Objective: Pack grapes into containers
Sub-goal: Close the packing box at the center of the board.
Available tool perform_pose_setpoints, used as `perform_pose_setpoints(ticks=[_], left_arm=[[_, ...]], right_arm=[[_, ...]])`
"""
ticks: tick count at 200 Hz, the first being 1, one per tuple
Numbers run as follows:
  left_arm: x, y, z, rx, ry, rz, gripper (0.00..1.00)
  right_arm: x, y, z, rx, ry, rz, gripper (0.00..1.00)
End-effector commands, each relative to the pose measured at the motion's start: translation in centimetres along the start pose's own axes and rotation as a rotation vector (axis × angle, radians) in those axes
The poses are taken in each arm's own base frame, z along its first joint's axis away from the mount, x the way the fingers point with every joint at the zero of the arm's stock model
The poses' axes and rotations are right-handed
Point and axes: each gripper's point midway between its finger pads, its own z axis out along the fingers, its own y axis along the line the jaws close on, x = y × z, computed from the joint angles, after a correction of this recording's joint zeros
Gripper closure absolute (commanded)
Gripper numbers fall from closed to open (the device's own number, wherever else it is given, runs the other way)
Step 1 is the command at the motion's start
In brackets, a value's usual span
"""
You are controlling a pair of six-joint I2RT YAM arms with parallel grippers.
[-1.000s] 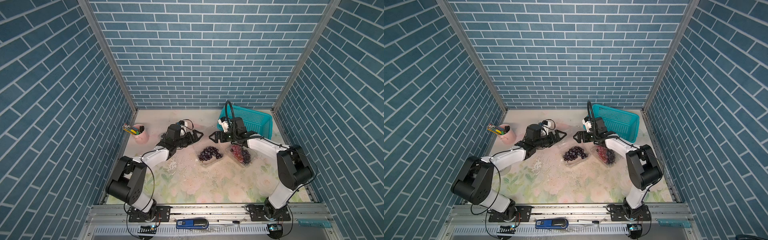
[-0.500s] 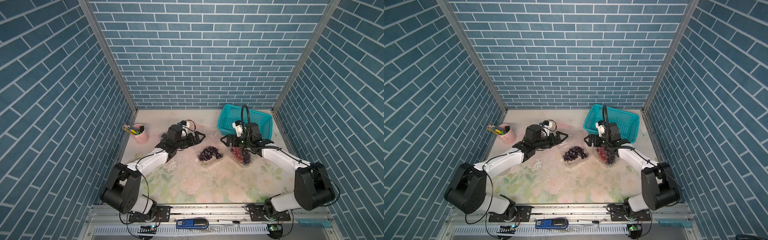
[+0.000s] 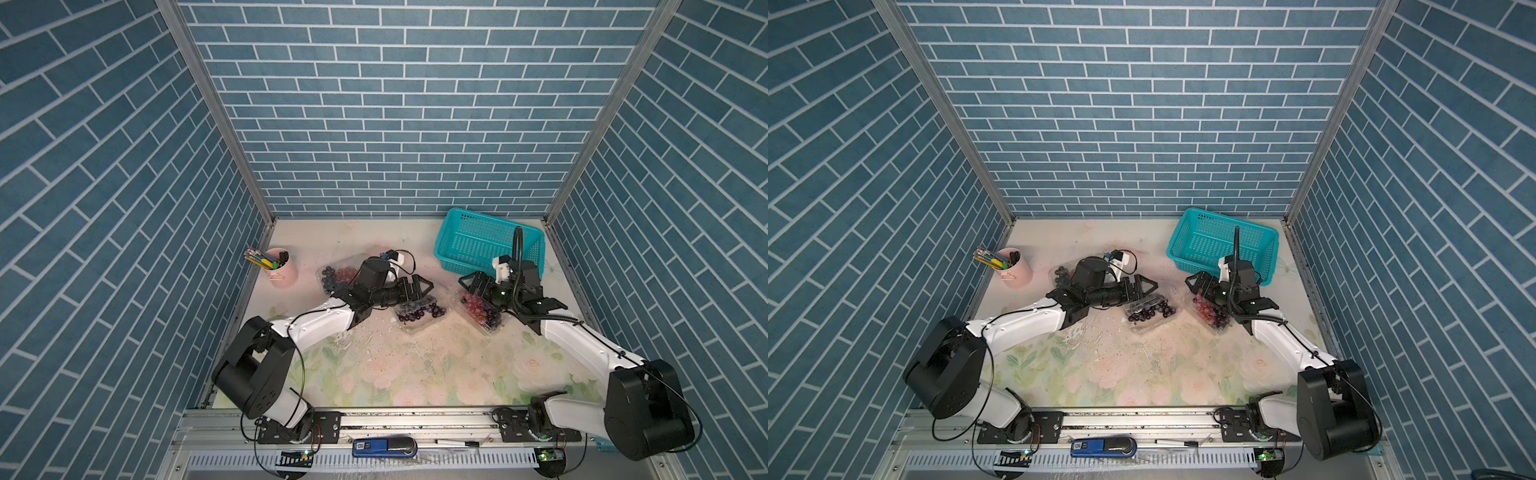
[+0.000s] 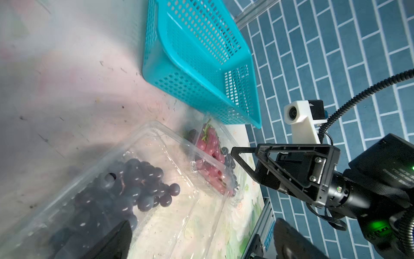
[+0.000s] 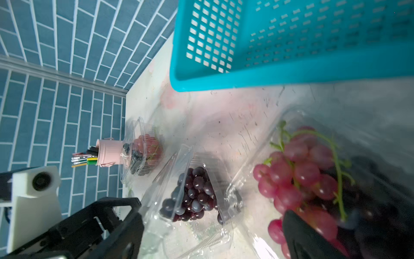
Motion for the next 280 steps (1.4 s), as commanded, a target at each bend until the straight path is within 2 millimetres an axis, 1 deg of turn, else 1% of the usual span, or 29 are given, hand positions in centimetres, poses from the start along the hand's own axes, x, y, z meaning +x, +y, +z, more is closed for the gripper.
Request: perform_pose_setpoints(ticks=[1,18,32,40,51,59,83,94,120,147,176,203,221,235,256,280], left_arm=[[-0.3,-0.9,0.5,0.029,-0.025,0.003,0.0],[0.0,-0.7,0.5,0.028,-0.019,-0.001,0.0],[0.2,-0.5,0.7,0.027,-0.014,-0.004,0.0],[0.4,-0.3,0.8,0.025,-0.009,-0.007,0.0],[0.7,-0.2,1.0,0.025,-0.006,-0.012,0.0],[0.9,0.0,1.1,0.027,-0.002,-0.017,0.0],[1.4,0.4,1.5,0.032,0.004,-0.039,0.01],[1.7,0.4,1.6,0.031,0.01,-0.038,0.0],[2.1,0.8,1.7,0.017,0.019,-0.039,0.0],[2.4,1.5,2.2,-0.01,0.032,-0.03,0.0],[2.7,1.5,3.0,-0.008,0.051,-0.031,0.0],[3.0,1.6,3.4,-0.017,0.059,-0.027,0.0],[3.3,1.9,3.4,-0.024,0.066,-0.034,0.0],[3.4,2.0,3.4,-0.025,0.067,-0.034,0.0],[3.5,2.0,3.4,-0.029,0.066,-0.034,0.0],[3.5,1.8,3.5,-0.027,0.067,-0.032,0.0]], right_arm=[[-0.7,1.1,-1.2,-0.062,-0.09,0.169,0.06],[-0.1,1.1,-1.9,-0.072,-0.11,0.207,0.08],[0.8,1.2,-1.7,-0.076,-0.094,0.228,0.11],[1.5,1.2,-1.3,-0.077,-0.076,0.236,0.12],[2.1,1.3,-0.6,-0.087,-0.069,0.249,0.17],[2.8,1.3,0.1,-0.093,-0.054,0.256,0.19],[3.7,1.6,1.6,-0.122,-0.051,0.252,0.22],[4.1,1.3,1.8,-0.124,-0.059,0.253,0.24],[4.8,0.5,2.0,-0.127,-0.068,0.259,0.24],[5.6,-1.1,2.2,-0.105,-0.067,0.28,0.24],[5.6,-1.6,2.6,-0.108,-0.07,0.279,0.24],[4.6,-2.2,2.6,-0.116,-0.089,0.286,0.24],[3.8,-2.8,2.2,-0.105,-0.106,0.281,0.23],[3.6,-3.4,1.9,-0.085,-0.109,0.272,0.22],[3.3,-2.9,1.6,-0.1,-0.11,0.255,0.22],[3.6,-2.5,1.8,-0.126,-0.088,0.251,0.25]])
